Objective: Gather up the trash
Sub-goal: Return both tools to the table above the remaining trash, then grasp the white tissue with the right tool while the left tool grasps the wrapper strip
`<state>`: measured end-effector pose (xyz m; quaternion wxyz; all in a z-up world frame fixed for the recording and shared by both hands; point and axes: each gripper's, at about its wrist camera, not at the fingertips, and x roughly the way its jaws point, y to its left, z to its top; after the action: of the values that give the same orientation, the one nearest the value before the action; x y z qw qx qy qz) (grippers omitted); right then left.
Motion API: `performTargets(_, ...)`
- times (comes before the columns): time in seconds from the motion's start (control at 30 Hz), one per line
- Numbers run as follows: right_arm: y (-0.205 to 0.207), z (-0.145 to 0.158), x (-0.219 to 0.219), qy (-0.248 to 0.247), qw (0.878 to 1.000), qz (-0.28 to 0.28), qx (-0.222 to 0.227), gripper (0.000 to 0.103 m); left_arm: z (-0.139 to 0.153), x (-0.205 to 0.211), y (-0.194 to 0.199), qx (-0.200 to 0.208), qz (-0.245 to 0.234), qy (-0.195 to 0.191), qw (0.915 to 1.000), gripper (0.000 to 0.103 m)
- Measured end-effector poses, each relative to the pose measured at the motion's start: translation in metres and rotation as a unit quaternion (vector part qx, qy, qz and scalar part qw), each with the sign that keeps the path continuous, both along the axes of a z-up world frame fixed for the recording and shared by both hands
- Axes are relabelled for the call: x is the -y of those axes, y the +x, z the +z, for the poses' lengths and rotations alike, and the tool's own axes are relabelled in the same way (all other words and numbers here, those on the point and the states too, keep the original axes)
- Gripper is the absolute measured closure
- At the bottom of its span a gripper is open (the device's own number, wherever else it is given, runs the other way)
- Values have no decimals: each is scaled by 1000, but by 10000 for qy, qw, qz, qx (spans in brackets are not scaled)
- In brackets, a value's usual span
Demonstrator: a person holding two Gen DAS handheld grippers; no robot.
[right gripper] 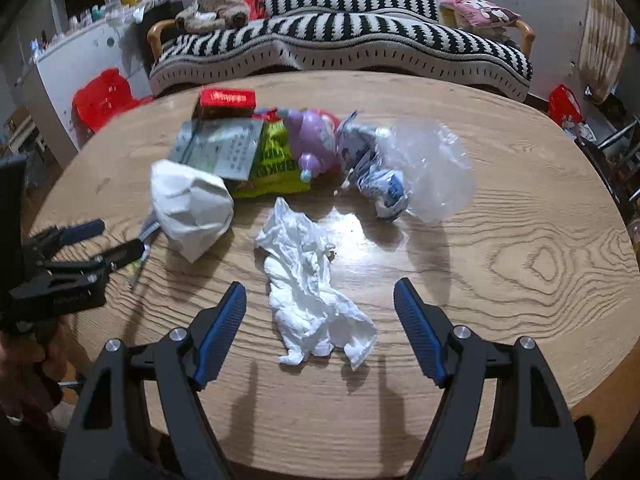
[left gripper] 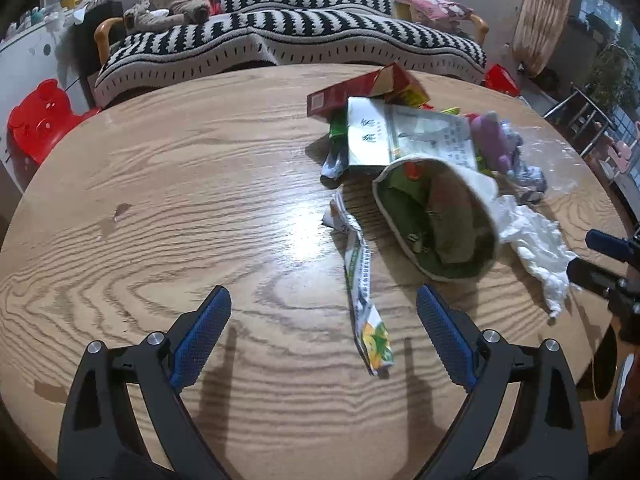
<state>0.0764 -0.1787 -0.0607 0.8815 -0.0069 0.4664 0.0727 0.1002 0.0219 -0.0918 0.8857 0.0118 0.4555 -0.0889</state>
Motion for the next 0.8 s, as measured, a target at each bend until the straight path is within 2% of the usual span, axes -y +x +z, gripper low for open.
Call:
performTargets(0.3, 18, -25, -8, -195, 9997, 109, -114, 29, -11, 6, 11, -87, 13, -32, 10000, 12)
performTargets(0.6, 32, -32, -11, -129, 9997, 92, -198, 29, -11, 9, 15, -46, 15, 43, 10000, 12)
performTargets(0.7, 34, -36, -15, -145, 9995, 116, -264, 30, -11, 10, 15, -7, 20, 124, 9999, 23)
performTargets(0.77, 34, -36, -17, -220, 9993, 146, -254, 39, -8, 12, 15, 22, 14, 175, 9998, 49)
performTargets(0.8, 34, -35, -17, -197, 9993, 164, -257, 51, -6, 13, 15, 6, -16, 145, 9999, 57)
